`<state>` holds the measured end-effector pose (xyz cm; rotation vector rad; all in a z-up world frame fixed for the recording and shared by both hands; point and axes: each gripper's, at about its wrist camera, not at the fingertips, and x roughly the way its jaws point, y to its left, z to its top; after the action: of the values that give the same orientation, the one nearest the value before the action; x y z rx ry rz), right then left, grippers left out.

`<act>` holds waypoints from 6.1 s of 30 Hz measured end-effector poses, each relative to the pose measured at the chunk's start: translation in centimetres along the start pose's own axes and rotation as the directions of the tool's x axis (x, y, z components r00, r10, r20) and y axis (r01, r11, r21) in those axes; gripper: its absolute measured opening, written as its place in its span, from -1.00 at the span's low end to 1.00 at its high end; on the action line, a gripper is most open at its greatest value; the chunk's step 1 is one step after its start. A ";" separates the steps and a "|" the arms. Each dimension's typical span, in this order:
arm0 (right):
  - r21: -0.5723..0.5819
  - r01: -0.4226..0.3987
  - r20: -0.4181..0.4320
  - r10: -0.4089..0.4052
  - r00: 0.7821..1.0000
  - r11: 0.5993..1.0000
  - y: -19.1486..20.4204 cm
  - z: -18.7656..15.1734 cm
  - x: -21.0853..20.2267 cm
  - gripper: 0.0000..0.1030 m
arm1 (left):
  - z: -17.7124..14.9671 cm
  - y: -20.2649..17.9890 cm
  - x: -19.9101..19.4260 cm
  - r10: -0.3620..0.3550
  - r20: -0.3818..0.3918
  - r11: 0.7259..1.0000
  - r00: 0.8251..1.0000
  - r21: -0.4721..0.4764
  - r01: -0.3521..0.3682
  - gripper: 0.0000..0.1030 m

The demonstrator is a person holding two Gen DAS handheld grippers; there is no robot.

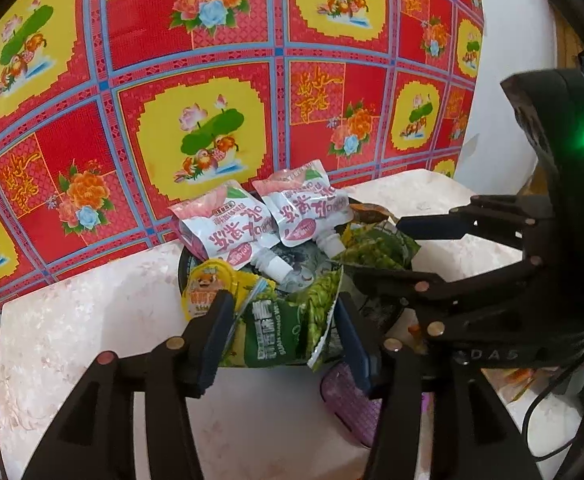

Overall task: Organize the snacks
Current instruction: 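Lower the green bags onto the plate and open both tools, then withdraw both open tools from the plate toward the remaining snacks, then grasp a rainbow-topped gummy bag with the left tool while the right tool grasps an orange-topped gummy bag, then carry both gummy candy bags over the plate with both tools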

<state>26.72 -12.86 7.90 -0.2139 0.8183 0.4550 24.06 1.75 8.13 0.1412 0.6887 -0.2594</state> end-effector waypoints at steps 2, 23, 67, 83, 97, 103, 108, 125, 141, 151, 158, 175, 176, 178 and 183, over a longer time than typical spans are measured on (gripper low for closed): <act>0.003 -0.012 0.010 0.012 1.000 1.000 -0.1 0.0 -0.3 0.21 | 0.2 0.2 -0.4 -0.009 0.014 1.000 1.000 -0.015 0.010 0.20; 0.143 -0.143 0.119 0.127 0.985 0.979 -2.6 0.4 -2.4 0.32 | 1.0 2.0 -2.0 -0.013 0.022 0.995 1.000 -0.096 0.015 0.28; 0.117 0.010 0.042 -0.015 0.999 0.993 5.9 -14.2 -9.9 0.32 | -13.0 -2.9 -12.3 0.009 0.010 0.984 1.000 -0.176 -0.007 0.28; 0.102 0.085 0.122 -0.097 0.988 0.991 6.5 -15.8 -9.7 0.36 | -13.1 -1.6 -11.0 -0.113 -0.036 0.958 0.993 -0.270 0.099 0.28; 0.209 -0.014 0.136 -0.015 0.991 0.978 0.6 -15.8 -10.5 0.36 | -8.0 -3.1 -5.6 -0.089 -0.120 0.984 0.989 -0.167 0.068 0.22; 0.265 0.005 0.145 -0.044 0.988 0.964 -0.1 -14.4 -10.8 0.36 | -8.1 -3.3 -4.8 -0.005 -0.158 0.991 0.987 -0.134 -0.016 -0.23; 0.278 0.102 0.114 -0.138 0.984 0.955 0.3 -12.3 -10.3 0.36 | -9.1 -2.3 -5.7 0.026 -0.115 0.987 0.993 -0.157 -0.044 -0.23; 0.253 0.218 -0.035 -0.217 0.976 0.943 1.6 -10.3 -6.3 -0.13 | -9.8 -0.5 -7.2 -0.097 -0.006 0.973 0.995 -0.212 0.094 0.00; 0.162 0.094 0.018 -0.098 0.995 0.982 3.6 -14.4 -10.3 0.58 | -9.8 -0.8 -6.5 -0.099 -0.048 0.974 0.994 -0.208 0.087 -0.31; 0.252 0.139 -0.006 -0.142 0.990 0.958 3.9 -13.7 -10.3 0.45 | -10.5 -2.0 -7.9 -0.048 -0.069 0.981 0.996 -0.192 0.034 -0.31; 0.113 0.151 0.009 -0.153 0.988 0.982 6.2 -13.9 -9.1 -0.16 | -10.8 -0.4 -8.0 -0.175 -0.042 0.957 0.984 -0.241 0.160 -0.30; 0.064 0.049 0.032 -0.051 0.998 0.997 6.6 -14.4 -9.5 -0.08 | -11.2 -1.9 -8.2 -0.045 -0.075 0.979 0.996 -0.203 0.029 -0.09; 0.060 0.050 0.035 -0.052 0.998 0.997 6.7 -14.5 -9.6 -0.08 | -11.3 -2.0 -8.2 -0.038 -0.074 0.980 0.997 -0.200 0.023 -0.09; 0.072 0.036 0.048 -0.039 0.998 0.997 6.5 -14.6 -9.7 -0.09 | -11.3 -2.3 -8.4 -0.024 -0.063 0.984 0.998 -0.180 0.012 -0.17; 0.092 0.006 0.093 -0.015 0.996 0.996 6.0 -15.1 -9.9 -0.15 | -11.7 -3.8 -8.9 0.037 -0.042 0.994 0.998 -0.101 -0.041 -0.25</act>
<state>8.17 -15.94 5.12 -0.1113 0.7439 0.4138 9.32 2.32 4.74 0.0627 0.7369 -0.1845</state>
